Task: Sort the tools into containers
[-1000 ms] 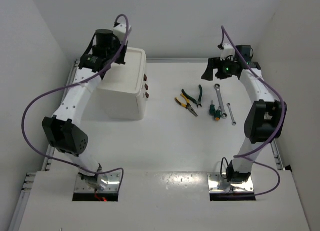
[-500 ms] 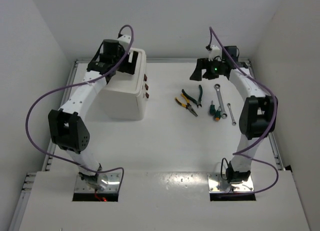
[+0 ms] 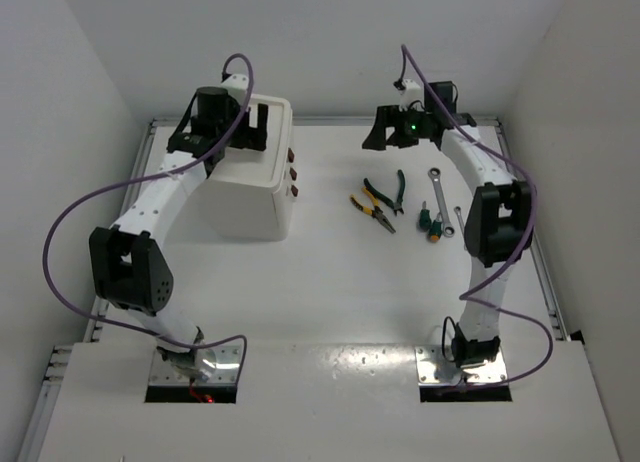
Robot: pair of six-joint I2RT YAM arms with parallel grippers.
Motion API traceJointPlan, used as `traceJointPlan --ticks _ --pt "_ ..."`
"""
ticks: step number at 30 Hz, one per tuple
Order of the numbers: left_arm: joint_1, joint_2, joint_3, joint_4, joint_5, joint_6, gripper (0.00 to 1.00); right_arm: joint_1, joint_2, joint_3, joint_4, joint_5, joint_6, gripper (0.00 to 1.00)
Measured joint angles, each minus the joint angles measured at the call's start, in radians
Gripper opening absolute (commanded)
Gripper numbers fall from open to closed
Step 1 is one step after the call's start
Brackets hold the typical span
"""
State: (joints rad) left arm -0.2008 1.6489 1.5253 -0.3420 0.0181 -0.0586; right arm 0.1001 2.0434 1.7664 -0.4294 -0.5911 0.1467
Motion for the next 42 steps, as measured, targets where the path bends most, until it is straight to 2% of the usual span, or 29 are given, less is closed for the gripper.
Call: traceJointPlan --ticks 3,9,13,19,21,25,28,32,42 --pt "0.000 -0.008 -0.019 0.022 -0.002 -0.023 1.00 0.022 0.039 0.031 0.018 -0.016 0.059 0.89" --pt "0.000 -0.020 -0.049 0.060 -0.005 -0.050 1.00 0.110 0.144 0.119 0.085 -0.126 0.105 0.63" --pt "0.001 -0.019 -0.049 0.063 -0.005 -0.062 1.00 0.171 0.181 0.133 0.137 -0.262 0.085 0.60" --pt "0.005 0.000 -0.025 0.059 0.014 -0.077 1.00 0.205 0.187 0.138 0.192 -0.386 -0.082 0.58" --pt "0.005 0.012 -0.013 0.061 0.023 -0.078 1.00 0.201 0.208 0.173 0.187 -0.420 -0.132 0.54" --pt "0.005 0.024 0.001 0.060 0.031 -0.080 1.00 0.200 0.261 0.269 0.134 -0.473 -0.255 0.54" --pt "0.005 0.035 0.013 0.057 0.035 -0.081 1.00 0.209 0.266 0.277 0.098 -0.492 -0.333 0.55" --pt "0.005 0.040 0.018 0.058 0.039 -0.081 1.00 0.243 0.266 0.278 0.073 -0.510 -0.408 0.63" --pt "0.005 0.047 0.023 0.062 0.039 -0.083 1.00 0.315 0.275 0.325 0.074 -0.517 -0.462 0.65"
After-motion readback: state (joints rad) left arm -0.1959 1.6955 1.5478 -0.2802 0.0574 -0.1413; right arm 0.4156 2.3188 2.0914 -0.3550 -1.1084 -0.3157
